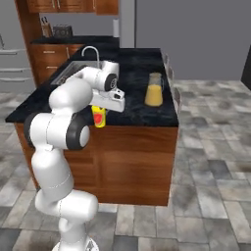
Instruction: Place the pitcher and cup on the dining counter for serving.
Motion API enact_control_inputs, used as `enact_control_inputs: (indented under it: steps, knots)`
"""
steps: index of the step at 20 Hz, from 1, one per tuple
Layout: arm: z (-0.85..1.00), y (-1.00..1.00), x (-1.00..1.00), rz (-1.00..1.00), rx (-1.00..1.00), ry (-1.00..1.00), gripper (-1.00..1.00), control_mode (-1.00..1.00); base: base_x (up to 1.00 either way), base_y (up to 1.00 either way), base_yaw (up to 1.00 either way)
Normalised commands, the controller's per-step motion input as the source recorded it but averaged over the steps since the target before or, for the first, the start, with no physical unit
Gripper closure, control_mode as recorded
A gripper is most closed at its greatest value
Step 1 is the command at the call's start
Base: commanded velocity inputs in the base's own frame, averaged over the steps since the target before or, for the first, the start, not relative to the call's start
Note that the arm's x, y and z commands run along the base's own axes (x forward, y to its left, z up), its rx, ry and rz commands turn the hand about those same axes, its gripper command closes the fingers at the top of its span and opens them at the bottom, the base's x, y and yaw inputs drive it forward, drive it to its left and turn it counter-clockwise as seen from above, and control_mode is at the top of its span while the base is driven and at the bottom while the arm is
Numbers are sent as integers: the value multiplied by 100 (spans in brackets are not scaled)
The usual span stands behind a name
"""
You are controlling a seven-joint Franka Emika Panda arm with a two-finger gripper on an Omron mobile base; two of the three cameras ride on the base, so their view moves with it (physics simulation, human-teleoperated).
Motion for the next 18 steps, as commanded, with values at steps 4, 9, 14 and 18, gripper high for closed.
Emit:
enact_control_inputs:
  steps: [4,9,14,18]
  knots:
    - [0,0,0,0,0,0,100,100,34,-100,33]
    - [0,0,0,0,0,0,100,100,42,-100,40]
    - [0,0,0,0,0,0,100,100,41,-100,47]
    - [0,0,0,0,0,0,100,100,43,-100,51]
